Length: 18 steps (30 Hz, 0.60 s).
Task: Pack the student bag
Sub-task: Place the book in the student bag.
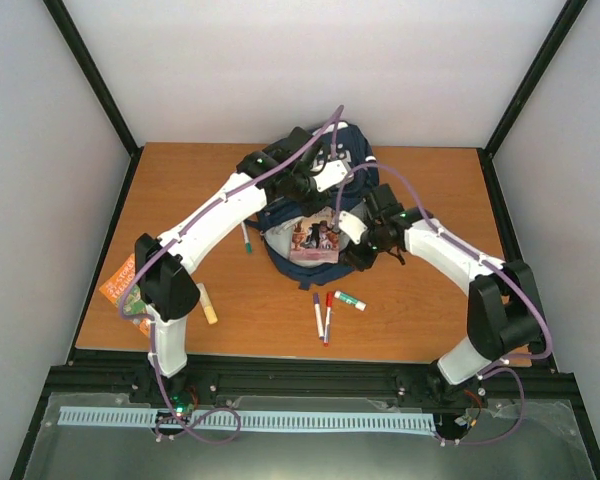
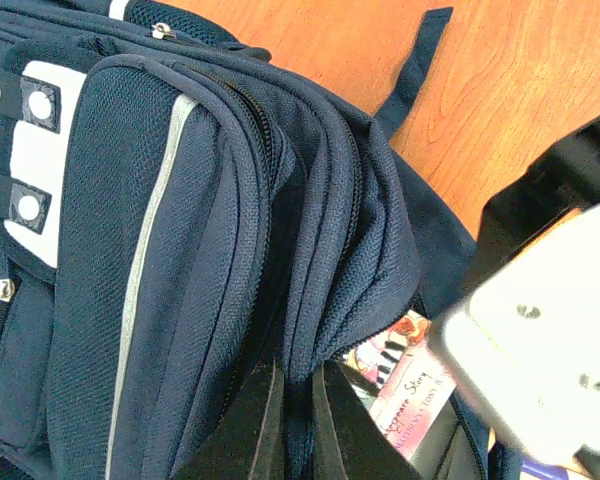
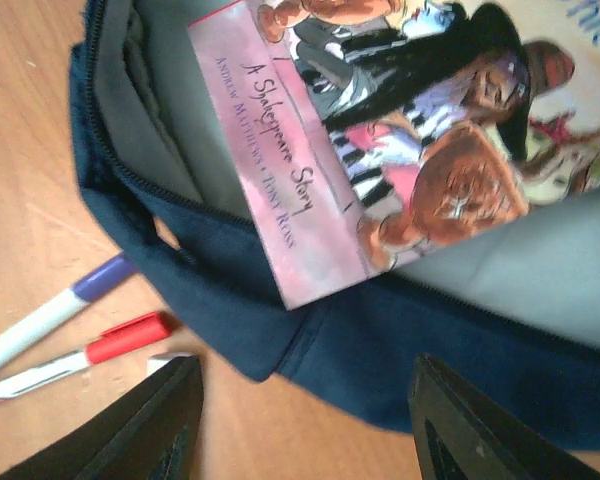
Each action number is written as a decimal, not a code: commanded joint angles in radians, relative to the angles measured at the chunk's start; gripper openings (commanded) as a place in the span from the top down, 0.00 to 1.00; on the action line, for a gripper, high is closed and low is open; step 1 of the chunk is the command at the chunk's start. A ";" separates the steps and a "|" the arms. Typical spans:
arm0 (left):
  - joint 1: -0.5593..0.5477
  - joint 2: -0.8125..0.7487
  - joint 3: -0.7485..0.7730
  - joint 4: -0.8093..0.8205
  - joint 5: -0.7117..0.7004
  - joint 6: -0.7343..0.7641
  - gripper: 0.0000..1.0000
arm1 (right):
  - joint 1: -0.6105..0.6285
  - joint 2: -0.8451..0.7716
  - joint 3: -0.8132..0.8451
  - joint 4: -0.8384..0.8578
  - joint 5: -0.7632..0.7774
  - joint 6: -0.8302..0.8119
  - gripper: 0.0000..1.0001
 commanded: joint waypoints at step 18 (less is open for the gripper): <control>0.000 -0.058 0.021 -0.025 0.075 -0.023 0.99 | 0.139 0.070 -0.073 0.220 0.145 -0.412 0.39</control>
